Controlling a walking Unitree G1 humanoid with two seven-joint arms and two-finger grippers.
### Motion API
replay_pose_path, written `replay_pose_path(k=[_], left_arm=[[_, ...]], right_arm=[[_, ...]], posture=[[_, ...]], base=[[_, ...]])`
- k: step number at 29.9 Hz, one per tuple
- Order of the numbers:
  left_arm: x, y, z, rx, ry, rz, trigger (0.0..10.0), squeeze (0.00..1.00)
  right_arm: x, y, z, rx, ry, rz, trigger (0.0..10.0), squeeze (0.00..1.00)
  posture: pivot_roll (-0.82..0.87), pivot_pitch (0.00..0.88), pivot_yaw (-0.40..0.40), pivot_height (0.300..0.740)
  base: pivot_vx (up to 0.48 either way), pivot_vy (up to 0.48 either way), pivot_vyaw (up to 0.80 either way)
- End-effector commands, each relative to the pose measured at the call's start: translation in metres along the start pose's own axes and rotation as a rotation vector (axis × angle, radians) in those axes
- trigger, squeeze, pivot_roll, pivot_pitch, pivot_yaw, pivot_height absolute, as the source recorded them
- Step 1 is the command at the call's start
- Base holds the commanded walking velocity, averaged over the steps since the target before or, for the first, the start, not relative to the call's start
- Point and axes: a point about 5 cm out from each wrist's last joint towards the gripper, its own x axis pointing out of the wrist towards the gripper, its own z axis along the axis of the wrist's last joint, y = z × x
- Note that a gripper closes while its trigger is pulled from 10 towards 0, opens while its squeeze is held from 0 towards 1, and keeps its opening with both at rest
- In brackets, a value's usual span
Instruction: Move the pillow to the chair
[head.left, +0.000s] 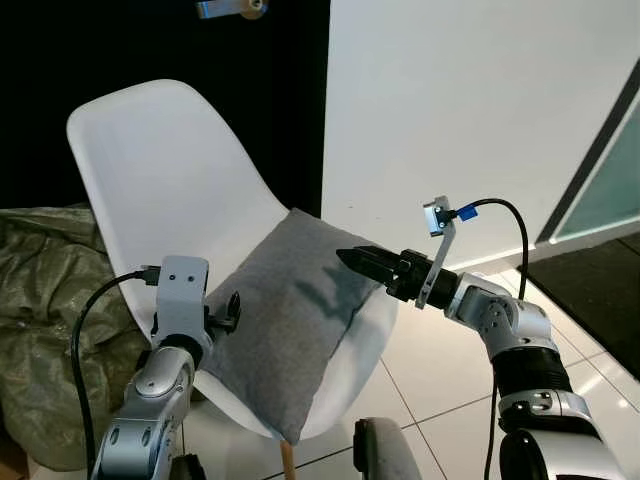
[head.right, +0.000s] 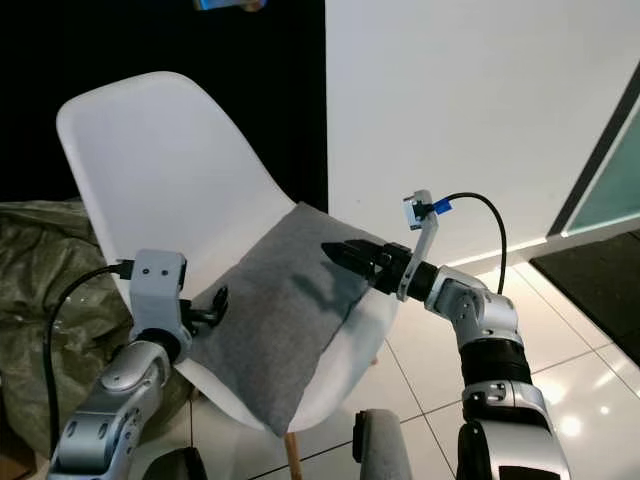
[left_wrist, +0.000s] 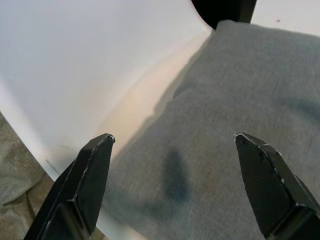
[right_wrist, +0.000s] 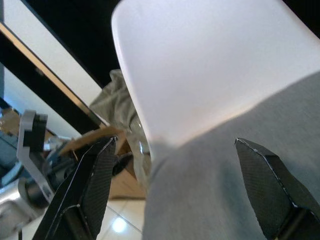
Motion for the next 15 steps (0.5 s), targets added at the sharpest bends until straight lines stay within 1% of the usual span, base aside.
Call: replay_pose_path(k=[1, 2, 4, 7, 9, 13, 15], left_arm=[[0.001, 0.003, -0.003, -0.005, 0.009, 0.013, 10.0, 0.00], [0.001, 0.003, -0.003, -0.005, 0.009, 0.013, 10.0, 0.00], [0.002, 0.003, -0.002, -0.005, 0.005, 0.015, 10.0, 0.00], [0.002, 0.003, -0.001, -0.005, 0.004, 0.015, 10.0, 0.00], [0.003, 0.002, -0.001, -0.007, 0.003, 0.016, 10.0, 0.00], [0.003, 0.002, -0.002, -0.008, 0.005, 0.015, 10.0, 0.00], [0.003, 0.000, -0.002, -0.011, 0.006, 0.014, 10.0, 0.00]], right_arm=[[0.007, 0.002, -0.003, 0.020, -0.035, -0.012, 10.0, 0.00], [0.007, 0.002, -0.003, 0.020, -0.035, -0.012, 10.0, 0.00], [0.012, 0.003, -0.007, 0.042, -0.049, -0.016, 10.0, 0.00], [0.013, 0.003, -0.008, 0.045, -0.052, -0.017, 10.0, 0.00], [0.016, 0.005, -0.012, 0.048, -0.046, -0.022, 10.0, 0.00], [0.017, 0.006, -0.014, 0.049, -0.042, -0.021, 10.0, 0.00], [0.018, 0.006, -0.016, 0.050, -0.038, -0.021, 10.0, 0.00]], posture=[[-0.09, 0.000, -0.037, 0.565], [-0.09, 0.000, -0.037, 0.565], [-0.09, 0.000, -0.038, 0.579], [-0.09, 0.000, -0.038, 0.583], [-0.09, 0.000, -0.040, 0.592], [-0.09, 0.000, -0.039, 0.597], [-0.09, 0.000, -0.040, 0.606]], base=[[0.000, 0.000, 0.00], [0.000, 0.000, 0.00], [0.000, 0.000, 0.00], [0.000, 0.000, 0.00], [0.000, 0.000, 0.00], [0.000, 0.000, 0.00], [0.000, 0.000, 0.00]])
